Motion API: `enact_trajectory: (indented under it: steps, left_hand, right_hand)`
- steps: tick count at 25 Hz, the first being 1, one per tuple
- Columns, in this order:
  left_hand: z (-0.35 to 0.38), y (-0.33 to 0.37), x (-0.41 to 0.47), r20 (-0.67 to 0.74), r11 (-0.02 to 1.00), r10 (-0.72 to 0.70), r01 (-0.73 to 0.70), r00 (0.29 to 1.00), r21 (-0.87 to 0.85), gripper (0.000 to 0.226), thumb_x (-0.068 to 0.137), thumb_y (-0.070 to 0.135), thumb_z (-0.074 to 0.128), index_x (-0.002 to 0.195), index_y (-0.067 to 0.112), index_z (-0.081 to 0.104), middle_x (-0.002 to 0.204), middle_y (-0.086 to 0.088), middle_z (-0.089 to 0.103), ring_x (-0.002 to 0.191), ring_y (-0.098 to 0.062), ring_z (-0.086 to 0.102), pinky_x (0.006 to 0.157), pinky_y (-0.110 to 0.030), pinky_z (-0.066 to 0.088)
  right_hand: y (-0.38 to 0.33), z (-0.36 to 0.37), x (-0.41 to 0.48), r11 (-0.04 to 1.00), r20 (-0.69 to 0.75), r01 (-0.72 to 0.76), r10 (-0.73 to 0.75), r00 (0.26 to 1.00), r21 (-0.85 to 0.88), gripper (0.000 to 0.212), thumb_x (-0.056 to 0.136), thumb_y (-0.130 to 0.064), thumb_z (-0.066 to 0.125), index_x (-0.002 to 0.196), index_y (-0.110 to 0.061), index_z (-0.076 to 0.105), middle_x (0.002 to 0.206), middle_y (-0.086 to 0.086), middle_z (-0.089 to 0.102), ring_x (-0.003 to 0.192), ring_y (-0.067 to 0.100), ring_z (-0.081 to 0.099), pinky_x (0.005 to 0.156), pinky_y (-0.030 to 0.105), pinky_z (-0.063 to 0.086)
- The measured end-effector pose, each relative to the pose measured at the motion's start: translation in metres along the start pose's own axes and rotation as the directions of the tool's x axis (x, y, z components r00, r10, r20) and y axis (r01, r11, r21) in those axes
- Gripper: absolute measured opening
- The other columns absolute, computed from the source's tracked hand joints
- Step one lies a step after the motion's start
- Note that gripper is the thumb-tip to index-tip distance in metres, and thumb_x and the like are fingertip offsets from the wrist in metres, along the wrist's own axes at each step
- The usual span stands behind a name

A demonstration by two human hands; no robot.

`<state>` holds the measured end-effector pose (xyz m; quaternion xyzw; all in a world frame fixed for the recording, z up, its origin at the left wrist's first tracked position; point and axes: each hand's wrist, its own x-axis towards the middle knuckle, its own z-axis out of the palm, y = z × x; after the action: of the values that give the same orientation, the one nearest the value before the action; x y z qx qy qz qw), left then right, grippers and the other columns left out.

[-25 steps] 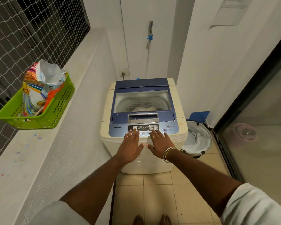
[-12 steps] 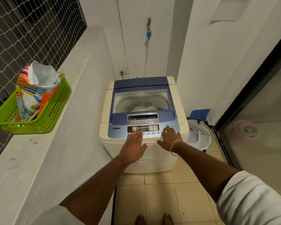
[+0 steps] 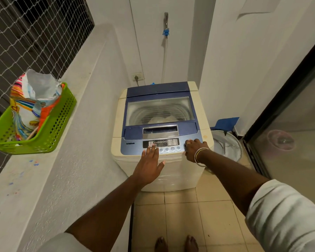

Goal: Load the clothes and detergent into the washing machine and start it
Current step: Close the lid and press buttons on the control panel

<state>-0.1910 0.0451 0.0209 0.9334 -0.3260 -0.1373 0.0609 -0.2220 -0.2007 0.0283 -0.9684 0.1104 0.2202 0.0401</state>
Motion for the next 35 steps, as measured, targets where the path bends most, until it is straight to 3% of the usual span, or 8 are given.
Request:
enact_trajectory:
  steps: [4,8,13,17,23,35]
  left_hand:
    - [-0.01,0.001,-0.004,-0.055,1.0,0.025,-0.025,0.998,0.005,0.071,0.104,0.052,0.03,0.16,0.011,0.012,0.168,-0.01,0.007,0.156,-0.027,0.005,0.125,-0.042,0.004]
    - [-0.014,-0.006,-0.009,-0.071,1.0,0.006,-0.005,0.997,0.007,0.071,0.104,0.052,0.031,0.159,0.01,0.015,0.168,-0.011,0.007,0.155,-0.029,0.006,0.125,-0.042,0.004]
    - [-0.011,-0.011,-0.017,-0.056,1.0,-0.02,0.02,0.998,-0.001,0.072,0.104,0.053,0.03,0.16,0.012,0.009,0.169,-0.009,0.003,0.156,-0.028,0.003,0.125,-0.042,0.003]
    - [-0.009,-0.011,-0.017,-0.055,0.999,-0.036,0.036,0.998,0.003,0.071,0.105,0.053,0.029,0.16,0.012,0.01,0.169,-0.009,0.004,0.156,-0.027,0.003,0.125,-0.042,0.002]
    - [-0.008,-0.009,-0.019,-0.052,0.999,-0.033,0.034,0.998,0.018,0.071,0.105,0.053,0.026,0.16,0.013,0.008,0.169,-0.009,0.002,0.156,-0.027,0.002,0.123,-0.039,-0.002]
    - [-0.014,-0.002,-0.032,-0.061,1.0,-0.015,0.017,0.998,0.024,0.069,0.105,0.052,0.028,0.16,0.014,0.009,0.169,-0.008,0.003,0.156,-0.028,0.003,0.124,-0.041,-0.001]
  right_hand:
    - [0.0,-0.021,-0.005,1.0,0.031,-0.017,0.018,0.999,-0.011,0.046,0.096,-0.033,0.047,0.139,-0.019,0.039,0.136,0.007,0.054,0.129,0.029,0.044,0.101,0.051,0.038]
    - [0.003,-0.01,-0.023,0.997,-0.066,-0.007,0.012,0.998,0.071,0.044,0.095,-0.028,0.053,0.137,-0.019,0.042,0.133,0.006,0.053,0.128,0.028,0.045,0.101,0.05,0.04]
    - [-0.02,0.004,-0.024,0.992,-0.143,0.053,-0.037,0.989,0.111,0.051,0.094,-0.039,0.055,0.138,-0.016,0.041,0.139,0.005,0.047,0.13,0.027,0.044,0.105,0.05,0.041]
    - [-0.049,0.014,-0.027,0.99,-0.248,0.124,-0.104,0.963,0.069,0.062,0.097,-0.053,0.042,0.146,-0.015,0.036,0.154,0.005,0.035,0.142,0.026,0.031,0.113,0.05,0.031]
    - [-0.062,0.025,-0.042,0.991,-0.26,0.132,-0.121,0.958,0.024,0.079,0.097,-0.063,0.027,0.156,-0.012,0.013,0.165,0.008,0.008,0.153,0.026,0.003,0.122,0.054,0.009]
    - [-0.069,0.027,-0.069,0.993,-0.273,0.12,-0.113,0.955,0.009,0.086,0.094,-0.07,0.019,0.157,-0.013,0.007,0.165,0.008,0.0,0.153,0.026,-0.004,0.122,0.055,0.006]
